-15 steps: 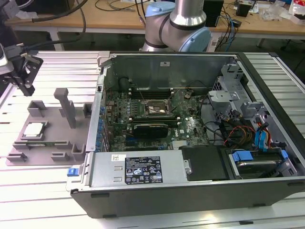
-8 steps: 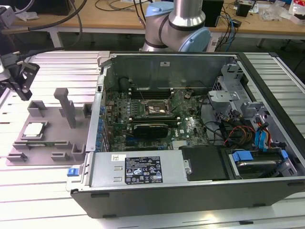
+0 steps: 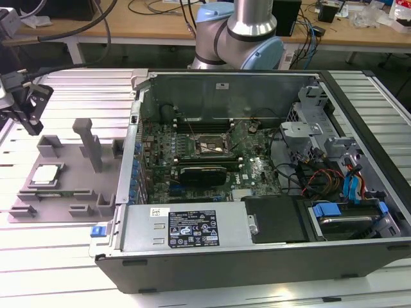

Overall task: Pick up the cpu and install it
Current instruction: 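Pick up the cpu and move it towards the insertion slot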

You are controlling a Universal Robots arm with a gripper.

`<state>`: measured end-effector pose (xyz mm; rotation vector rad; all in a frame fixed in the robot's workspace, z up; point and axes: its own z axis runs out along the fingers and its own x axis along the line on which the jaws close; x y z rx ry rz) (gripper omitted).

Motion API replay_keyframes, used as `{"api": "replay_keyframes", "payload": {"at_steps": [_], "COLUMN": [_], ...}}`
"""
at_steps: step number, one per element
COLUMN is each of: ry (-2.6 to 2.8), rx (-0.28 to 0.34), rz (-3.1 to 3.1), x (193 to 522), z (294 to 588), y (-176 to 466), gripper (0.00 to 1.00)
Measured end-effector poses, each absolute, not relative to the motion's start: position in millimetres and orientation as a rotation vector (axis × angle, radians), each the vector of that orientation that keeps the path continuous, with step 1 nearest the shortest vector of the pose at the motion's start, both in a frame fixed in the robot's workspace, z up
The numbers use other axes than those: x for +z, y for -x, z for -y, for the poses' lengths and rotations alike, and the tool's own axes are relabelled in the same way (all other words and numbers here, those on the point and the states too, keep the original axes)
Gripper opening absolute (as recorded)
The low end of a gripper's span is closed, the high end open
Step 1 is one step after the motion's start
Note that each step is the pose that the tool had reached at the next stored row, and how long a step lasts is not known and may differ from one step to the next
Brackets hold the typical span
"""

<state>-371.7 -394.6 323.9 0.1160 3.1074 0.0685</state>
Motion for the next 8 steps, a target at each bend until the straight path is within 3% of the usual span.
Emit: {"api": "replay_keyframes", "payload": {"at_steps": [8], "ry": [-0.116], "rx": [0.069], "rz": [-3.107], "x": [316.1], "z": [394.6], "y": [376.6], "gripper": [0.11]}}
